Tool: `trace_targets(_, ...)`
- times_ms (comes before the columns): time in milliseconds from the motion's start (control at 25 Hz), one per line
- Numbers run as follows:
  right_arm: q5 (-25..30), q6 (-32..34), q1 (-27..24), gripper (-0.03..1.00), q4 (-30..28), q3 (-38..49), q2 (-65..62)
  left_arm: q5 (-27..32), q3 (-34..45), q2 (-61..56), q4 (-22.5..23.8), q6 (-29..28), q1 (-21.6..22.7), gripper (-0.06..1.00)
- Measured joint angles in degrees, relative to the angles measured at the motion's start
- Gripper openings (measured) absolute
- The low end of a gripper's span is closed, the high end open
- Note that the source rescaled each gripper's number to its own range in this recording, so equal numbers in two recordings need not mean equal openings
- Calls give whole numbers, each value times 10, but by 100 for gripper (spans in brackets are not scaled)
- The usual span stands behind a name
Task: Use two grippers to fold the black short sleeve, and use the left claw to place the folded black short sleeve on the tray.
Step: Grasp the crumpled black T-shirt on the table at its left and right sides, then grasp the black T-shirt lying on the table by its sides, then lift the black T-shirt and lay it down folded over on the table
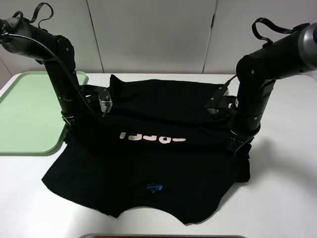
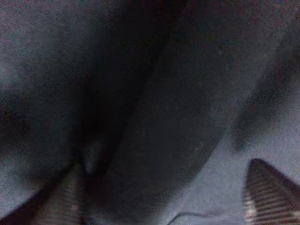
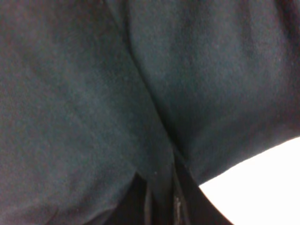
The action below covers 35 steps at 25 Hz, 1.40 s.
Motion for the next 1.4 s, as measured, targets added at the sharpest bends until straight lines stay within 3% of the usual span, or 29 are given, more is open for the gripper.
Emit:
trace_targets(40, 0, 0, 0, 1, 0, 0, 0, 6, 0, 0, 1, 0, 0, 48)
trace_targets(80, 0, 0, 0, 1, 0, 0, 0, 6, 0, 0, 1, 0, 0, 48)
trace_targets(280, -1, 0, 0, 1, 0, 0, 0, 28, 0, 0, 19, -1, 0, 9)
trace_targets(360, -2, 0, 0, 1, -2, 0, 0, 29, 0, 0, 21, -11, 0, 2)
trace_targets(680, 6, 60, 0, 1, -59, -1, -1, 20, -11, -8, 15, -117, -4, 1)
trace_targets(1080, 6, 139, 0, 1, -174, -2, -151, -26, -12, -103, -16, -118, -31, 0)
trace_targets(1200, 8, 176, 0, 1, -217, -2, -229, -42, -12, -167, -42, -118, -63, 0)
trace_targets(1400, 12, 191, 0, 1, -237, -2, -329, -47, -12, -296, -40, -120, -134, 0)
